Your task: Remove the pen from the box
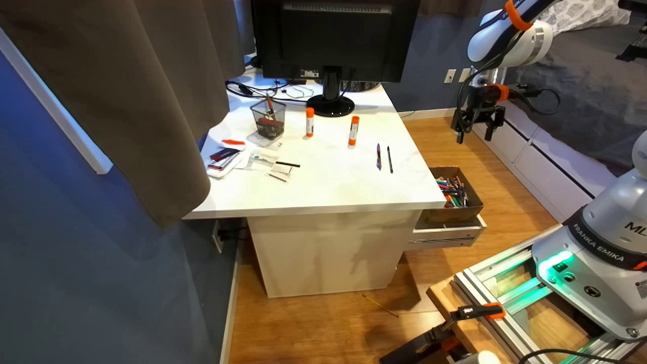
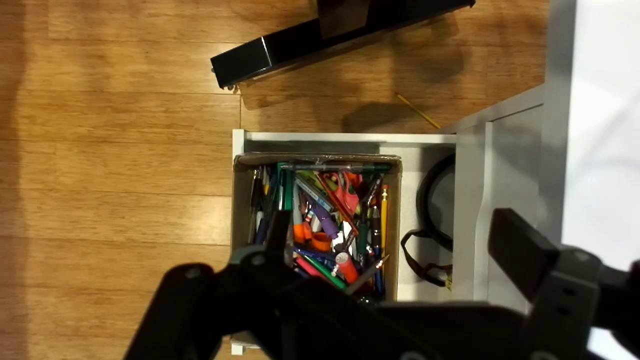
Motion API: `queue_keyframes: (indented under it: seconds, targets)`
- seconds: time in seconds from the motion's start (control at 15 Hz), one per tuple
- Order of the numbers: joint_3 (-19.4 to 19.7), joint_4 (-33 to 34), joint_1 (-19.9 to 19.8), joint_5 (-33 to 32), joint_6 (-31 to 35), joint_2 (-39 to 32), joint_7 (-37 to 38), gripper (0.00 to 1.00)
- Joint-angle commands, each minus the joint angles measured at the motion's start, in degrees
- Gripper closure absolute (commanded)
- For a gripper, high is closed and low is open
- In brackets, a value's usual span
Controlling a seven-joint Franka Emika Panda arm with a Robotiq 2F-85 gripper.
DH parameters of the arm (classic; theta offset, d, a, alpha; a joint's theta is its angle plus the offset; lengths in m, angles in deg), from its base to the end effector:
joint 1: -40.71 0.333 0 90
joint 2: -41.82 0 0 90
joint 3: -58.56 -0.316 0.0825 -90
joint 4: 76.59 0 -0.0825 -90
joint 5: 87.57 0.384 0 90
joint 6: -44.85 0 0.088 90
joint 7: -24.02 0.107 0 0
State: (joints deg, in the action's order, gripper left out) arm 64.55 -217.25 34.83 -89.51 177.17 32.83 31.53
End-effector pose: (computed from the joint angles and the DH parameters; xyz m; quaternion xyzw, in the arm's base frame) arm 0.4383 -0.0942 0.2146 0.9764 -0.1540 -0.1509 0.0131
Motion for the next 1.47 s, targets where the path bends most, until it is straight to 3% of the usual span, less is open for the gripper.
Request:
queue_keyframes:
  seconds: [0.0, 0.4, 0.73, 1.27, 1.33, 1.4]
  targets:
    - [1.32, 4.35, -0.41, -0.16, 3.92, -6.64, 2.3, 0.0]
    - [4.09, 14.69, -2.09, 0.91, 11.02, -22.4, 2.87, 0.0]
    - [3.06, 23.79, -3.9, 3.22, 16.42, -33.67, 1.49, 0.0]
    - [3.34, 37.76, -4.96, 4.5, 13.76, -47.27, 1.69, 0.0]
    - [3.15, 38.77, -5.26, 4.75, 12.92, -47.98, 1.66, 0.0]
    - [4.09, 34.91, -4.08, 3.83, 15.2, -45.54, 1.72, 0.0]
